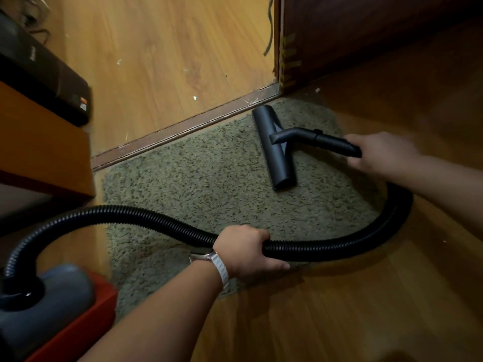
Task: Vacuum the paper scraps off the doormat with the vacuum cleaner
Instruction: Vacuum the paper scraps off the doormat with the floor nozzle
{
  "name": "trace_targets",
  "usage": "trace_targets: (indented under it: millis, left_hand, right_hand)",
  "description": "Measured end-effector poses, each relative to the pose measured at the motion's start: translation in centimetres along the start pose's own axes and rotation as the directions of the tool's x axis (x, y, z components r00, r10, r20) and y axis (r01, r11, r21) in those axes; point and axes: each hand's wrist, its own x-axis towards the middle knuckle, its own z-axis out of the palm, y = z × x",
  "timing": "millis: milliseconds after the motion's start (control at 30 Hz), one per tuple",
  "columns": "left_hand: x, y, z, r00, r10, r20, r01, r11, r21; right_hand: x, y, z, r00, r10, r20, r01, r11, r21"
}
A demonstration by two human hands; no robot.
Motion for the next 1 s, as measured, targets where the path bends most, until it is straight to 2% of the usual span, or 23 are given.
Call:
trace_targets:
  millis: [133,267,400,533,700,1000]
  left_hand:
    - [0.2,0.0,-0.1,0.999,0.035,0.021,-0.036,0.997,0.072]
    - [-1.2,-0.1,0.9,0.994,0.085,0.065,-0.094,0.983,0.159]
    - [-3.7,-1.4,1.8,0.992,0.088,0.086,-0.100,0.984,0.149]
    - [-5.1,-3.4,1.7,0.994,0.104,0.022,-0.106,0.972,0.211]
    - [-6.9,-7.1,3.3,0.993,0.113,-0.041,-0.103,0.977,0.185]
    - [-8.0,-8.6,6.2,0.995,0.087,0.045,-0.094,0.978,0.185]
  right_hand:
    - [-1.1,-2.7,0.7,0.979,-0.199,-0.043,0.192,0.972,-0.135]
    - [-2.9,-5.9,2.3,0.934,-0.355,0.044,0.357,0.913,-0.197]
    - [-3.8,-6.7,2.7,0.934,-0.349,0.081,0.356,0.928,-0.112]
    - [-4.1,-7.3,2.3,0.945,-0.321,0.060,0.325,0.944,-0.055]
    - [-4.3,-10.2,3.2,0.945,-0.321,0.053,0.321,0.947,0.010]
    - [-4.5,-11.4,6.6,0.933,-0.293,0.207,0.271,0.954,0.129]
